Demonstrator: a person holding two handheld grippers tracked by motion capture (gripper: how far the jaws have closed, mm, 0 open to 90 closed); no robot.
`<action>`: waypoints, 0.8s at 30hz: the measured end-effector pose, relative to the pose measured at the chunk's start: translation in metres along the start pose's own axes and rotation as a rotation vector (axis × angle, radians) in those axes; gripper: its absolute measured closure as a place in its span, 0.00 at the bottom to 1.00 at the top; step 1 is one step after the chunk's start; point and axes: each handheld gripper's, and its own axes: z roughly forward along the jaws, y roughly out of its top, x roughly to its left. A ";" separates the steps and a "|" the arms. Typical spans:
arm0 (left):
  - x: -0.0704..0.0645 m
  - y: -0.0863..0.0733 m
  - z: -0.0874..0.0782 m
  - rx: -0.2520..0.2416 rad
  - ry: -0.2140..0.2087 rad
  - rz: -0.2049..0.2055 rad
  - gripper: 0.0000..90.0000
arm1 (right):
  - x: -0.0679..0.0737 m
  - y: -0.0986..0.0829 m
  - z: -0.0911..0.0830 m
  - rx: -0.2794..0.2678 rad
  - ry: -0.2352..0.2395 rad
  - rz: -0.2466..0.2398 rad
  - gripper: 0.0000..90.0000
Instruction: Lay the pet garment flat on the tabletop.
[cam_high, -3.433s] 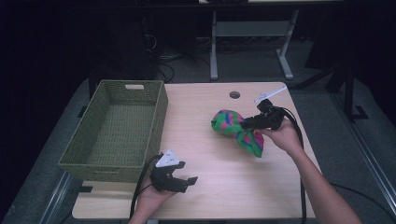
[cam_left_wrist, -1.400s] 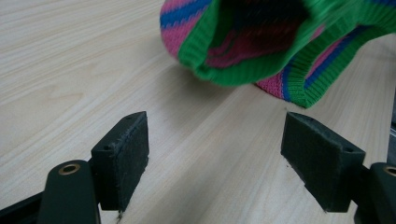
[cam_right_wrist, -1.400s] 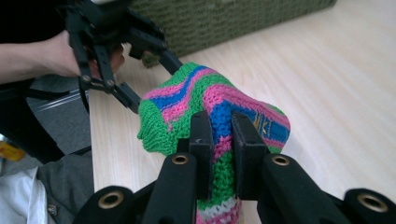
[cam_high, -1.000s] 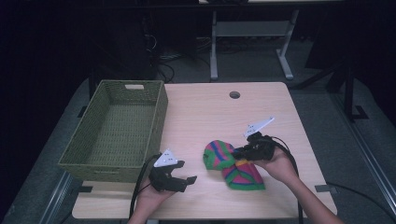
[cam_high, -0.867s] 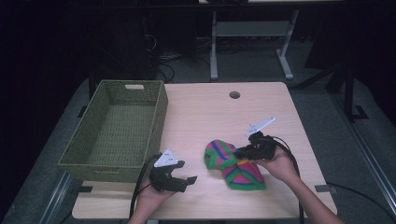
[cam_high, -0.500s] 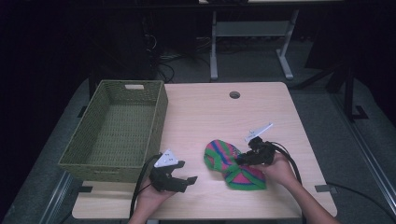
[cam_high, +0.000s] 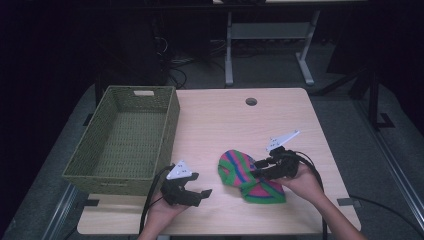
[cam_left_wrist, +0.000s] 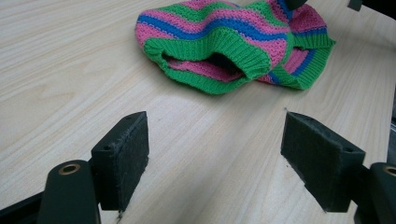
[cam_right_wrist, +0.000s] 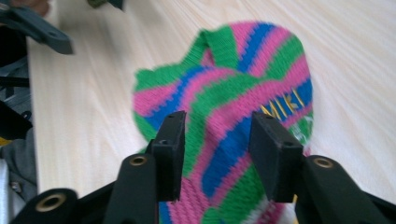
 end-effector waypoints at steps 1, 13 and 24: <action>0.000 0.000 0.000 0.000 -0.001 -0.003 0.26 | 0.007 0.003 -0.003 -0.010 0.004 -0.036 0.60; 0.000 0.000 0.000 0.003 0.001 0.008 0.26 | 0.037 0.013 0.029 0.081 0.032 -0.191 0.59; -0.001 0.000 0.000 0.003 -0.004 0.000 0.26 | 0.033 0.004 0.063 0.170 -0.054 -0.218 0.71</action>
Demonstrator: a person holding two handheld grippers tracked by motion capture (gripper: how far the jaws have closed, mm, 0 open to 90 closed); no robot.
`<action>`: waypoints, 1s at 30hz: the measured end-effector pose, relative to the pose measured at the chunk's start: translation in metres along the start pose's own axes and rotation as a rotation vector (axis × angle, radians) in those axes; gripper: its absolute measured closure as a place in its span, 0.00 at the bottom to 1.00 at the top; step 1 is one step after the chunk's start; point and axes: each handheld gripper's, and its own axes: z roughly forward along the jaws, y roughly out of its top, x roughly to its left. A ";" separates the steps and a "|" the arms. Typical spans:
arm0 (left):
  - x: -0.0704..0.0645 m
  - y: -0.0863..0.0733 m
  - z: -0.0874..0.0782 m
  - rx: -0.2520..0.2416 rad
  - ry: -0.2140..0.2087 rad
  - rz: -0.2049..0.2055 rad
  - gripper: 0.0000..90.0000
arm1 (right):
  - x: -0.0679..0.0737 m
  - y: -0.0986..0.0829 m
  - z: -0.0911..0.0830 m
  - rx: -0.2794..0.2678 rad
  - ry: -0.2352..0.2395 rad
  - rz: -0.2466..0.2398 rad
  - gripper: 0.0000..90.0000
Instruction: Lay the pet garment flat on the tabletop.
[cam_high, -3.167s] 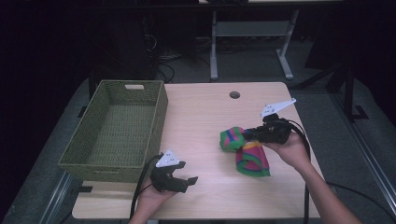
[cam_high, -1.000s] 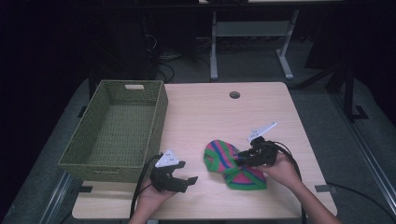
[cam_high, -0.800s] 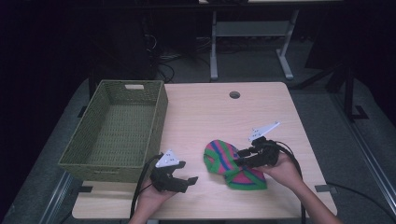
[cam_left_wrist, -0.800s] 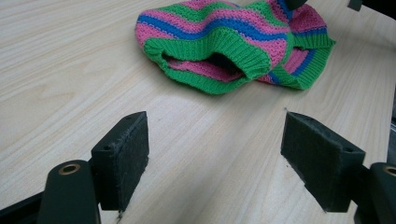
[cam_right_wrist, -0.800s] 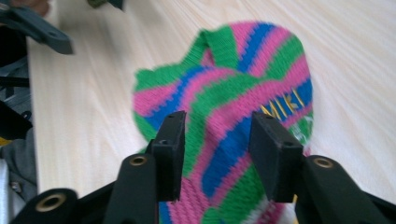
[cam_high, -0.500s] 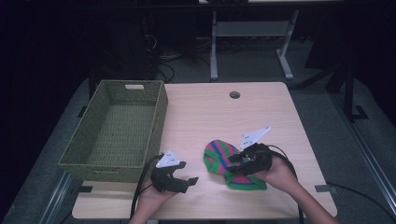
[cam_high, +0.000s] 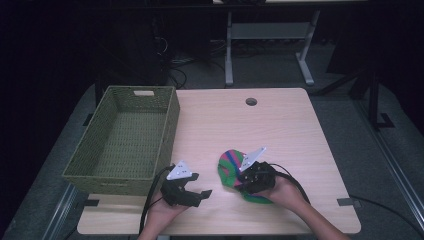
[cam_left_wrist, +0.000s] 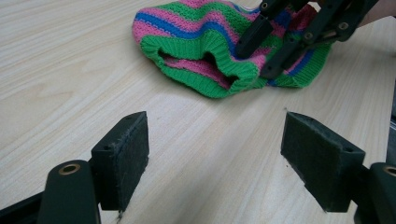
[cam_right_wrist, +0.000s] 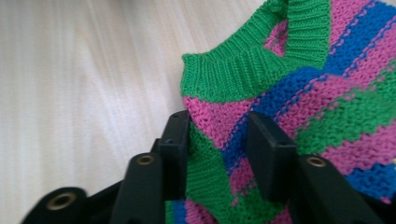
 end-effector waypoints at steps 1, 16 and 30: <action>0.000 0.000 0.000 0.003 0.001 0.004 0.26 | 0.001 0.000 0.000 0.000 -0.025 -0.013 0.79; 0.000 0.001 -0.001 -0.005 0.003 0.014 0.28 | 0.009 0.010 -0.010 -0.086 0.040 0.047 0.93; -0.005 0.006 0.007 -0.010 -0.004 0.018 0.34 | 0.003 0.022 -0.069 -0.223 0.025 0.048 0.93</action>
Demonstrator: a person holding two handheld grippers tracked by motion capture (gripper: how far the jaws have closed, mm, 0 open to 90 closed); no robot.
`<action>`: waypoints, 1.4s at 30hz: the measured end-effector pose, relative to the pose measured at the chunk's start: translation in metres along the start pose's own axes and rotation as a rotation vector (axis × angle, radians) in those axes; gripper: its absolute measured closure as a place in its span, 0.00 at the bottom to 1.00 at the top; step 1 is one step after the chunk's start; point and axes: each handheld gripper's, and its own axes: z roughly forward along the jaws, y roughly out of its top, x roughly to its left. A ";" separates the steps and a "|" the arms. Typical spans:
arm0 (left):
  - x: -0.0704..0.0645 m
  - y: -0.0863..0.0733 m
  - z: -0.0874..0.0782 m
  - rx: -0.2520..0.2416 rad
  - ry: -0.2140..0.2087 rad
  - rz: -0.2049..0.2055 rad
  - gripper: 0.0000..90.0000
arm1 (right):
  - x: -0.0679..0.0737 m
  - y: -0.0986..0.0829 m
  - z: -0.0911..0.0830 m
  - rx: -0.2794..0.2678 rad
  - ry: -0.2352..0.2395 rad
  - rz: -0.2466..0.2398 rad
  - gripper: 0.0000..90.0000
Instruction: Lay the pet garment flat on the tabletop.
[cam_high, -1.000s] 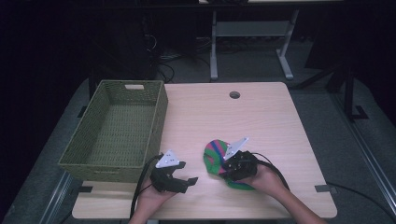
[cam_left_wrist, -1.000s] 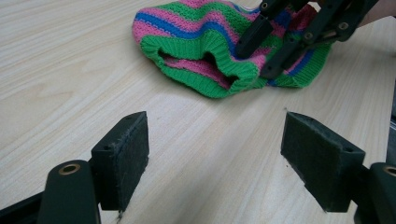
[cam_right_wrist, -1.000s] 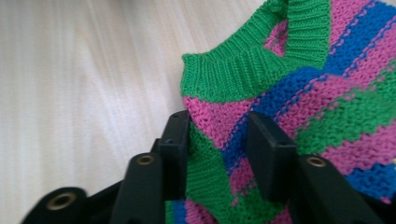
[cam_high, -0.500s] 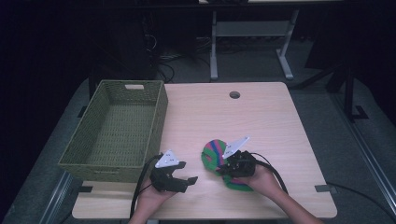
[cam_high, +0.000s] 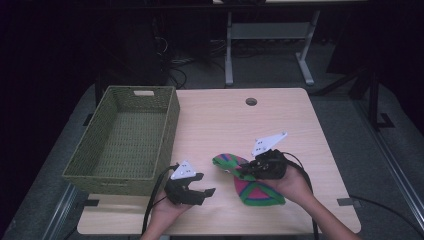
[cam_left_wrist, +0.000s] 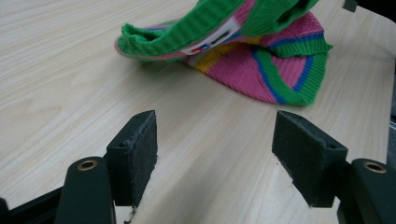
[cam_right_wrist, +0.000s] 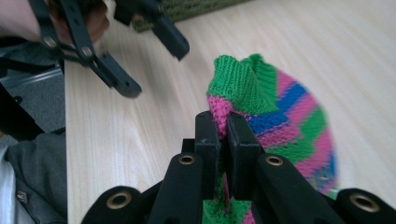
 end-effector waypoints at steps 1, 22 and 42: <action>-0.001 0.002 0.003 -0.001 0.011 0.003 0.34 | 0.000 0.001 -0.005 -0.014 0.000 0.006 0.93; 0.012 0.022 0.033 -0.060 0.042 0.038 0.58 | -0.011 -0.005 -0.040 -0.082 -0.002 0.014 0.93; 0.029 0.082 0.025 0.033 0.110 0.092 0.92 | -0.027 -0.016 -0.034 -0.062 -0.065 0.062 0.93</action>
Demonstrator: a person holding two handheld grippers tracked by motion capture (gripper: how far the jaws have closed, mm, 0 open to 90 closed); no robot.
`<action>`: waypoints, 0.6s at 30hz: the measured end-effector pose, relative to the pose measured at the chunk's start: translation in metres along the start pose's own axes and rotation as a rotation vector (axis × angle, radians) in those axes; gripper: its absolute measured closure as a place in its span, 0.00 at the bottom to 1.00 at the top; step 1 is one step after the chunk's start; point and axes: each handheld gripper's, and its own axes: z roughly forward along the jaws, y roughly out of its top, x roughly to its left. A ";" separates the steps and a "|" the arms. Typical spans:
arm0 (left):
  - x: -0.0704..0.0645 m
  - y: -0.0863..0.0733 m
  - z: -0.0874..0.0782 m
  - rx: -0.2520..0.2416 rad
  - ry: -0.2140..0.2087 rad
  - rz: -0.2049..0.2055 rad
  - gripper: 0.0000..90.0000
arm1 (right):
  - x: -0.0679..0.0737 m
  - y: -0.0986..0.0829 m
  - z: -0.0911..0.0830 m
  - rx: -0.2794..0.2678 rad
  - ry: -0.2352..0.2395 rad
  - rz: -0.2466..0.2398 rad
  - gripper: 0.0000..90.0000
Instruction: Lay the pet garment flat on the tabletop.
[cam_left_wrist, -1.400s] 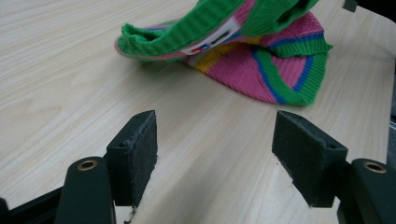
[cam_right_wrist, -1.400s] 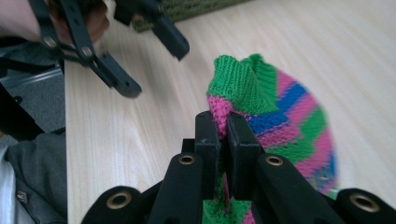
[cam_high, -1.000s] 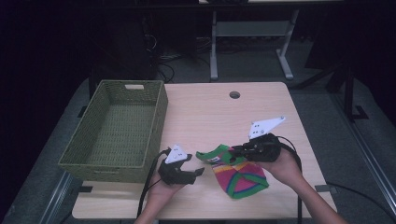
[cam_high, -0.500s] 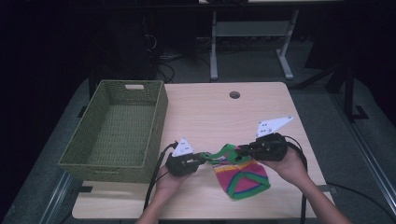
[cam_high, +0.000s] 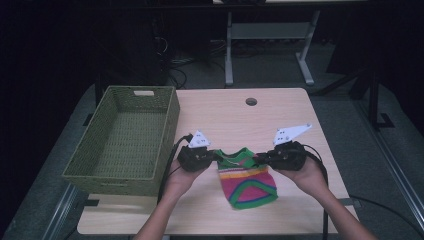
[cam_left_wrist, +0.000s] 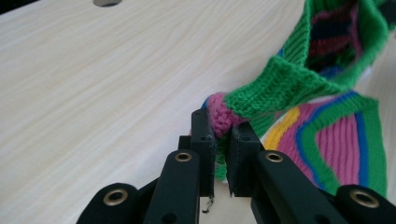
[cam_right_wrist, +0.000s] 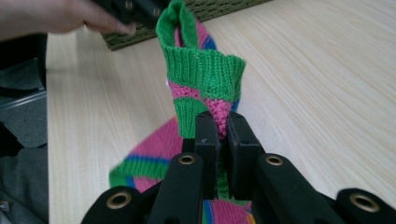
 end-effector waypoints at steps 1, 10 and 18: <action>0.002 0.003 0.001 0.013 0.003 0.003 0.92 | -0.002 0.000 0.002 -0.001 -0.006 0.000 0.93; 0.018 0.008 0.025 0.038 0.015 -0.057 0.90 | -0.037 -0.008 0.010 -0.001 -0.073 0.100 0.93; 0.024 0.014 0.042 0.022 0.054 -0.080 0.88 | -0.054 -0.014 0.016 -0.002 -0.115 0.140 0.93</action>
